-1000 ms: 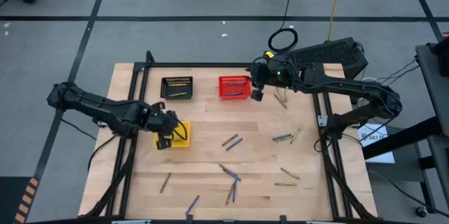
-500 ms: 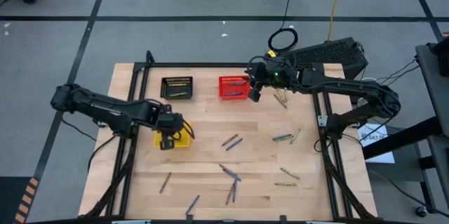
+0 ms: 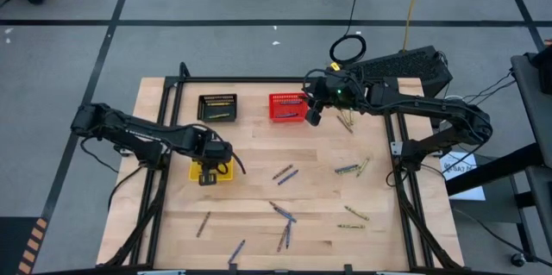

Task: Sort crayons
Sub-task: Put the brown crayon into the yellow basket

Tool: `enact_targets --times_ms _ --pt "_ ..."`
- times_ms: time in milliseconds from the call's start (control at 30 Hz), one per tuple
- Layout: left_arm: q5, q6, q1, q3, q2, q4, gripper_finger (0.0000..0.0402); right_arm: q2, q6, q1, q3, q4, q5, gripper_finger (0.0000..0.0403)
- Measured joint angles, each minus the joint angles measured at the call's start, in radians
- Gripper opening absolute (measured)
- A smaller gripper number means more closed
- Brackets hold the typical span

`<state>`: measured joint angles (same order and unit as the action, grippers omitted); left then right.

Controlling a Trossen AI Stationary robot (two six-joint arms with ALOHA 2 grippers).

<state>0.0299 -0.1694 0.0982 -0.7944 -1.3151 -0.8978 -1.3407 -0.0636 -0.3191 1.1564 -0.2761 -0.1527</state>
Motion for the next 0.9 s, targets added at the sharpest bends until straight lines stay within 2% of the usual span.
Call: enact_targets --times_ms 467,767,900 --pt "-0.003 -0.007 0.000 0.000 0.000 0.004 0.0013 0.000 0.041 0.000 0.000 0.002 0.000 0.0107" --pt "0.073 -0.058 -0.002 0.000 -0.003 0.060 0.0014 0.000 0.041 0.000 0.000 0.002 0.000 0.0107" --pt "0.036 -0.056 -0.018 0.000 -0.003 0.062 0.0031 0.000 0.041 0.000 0.000 0.002 0.000 0.0107"
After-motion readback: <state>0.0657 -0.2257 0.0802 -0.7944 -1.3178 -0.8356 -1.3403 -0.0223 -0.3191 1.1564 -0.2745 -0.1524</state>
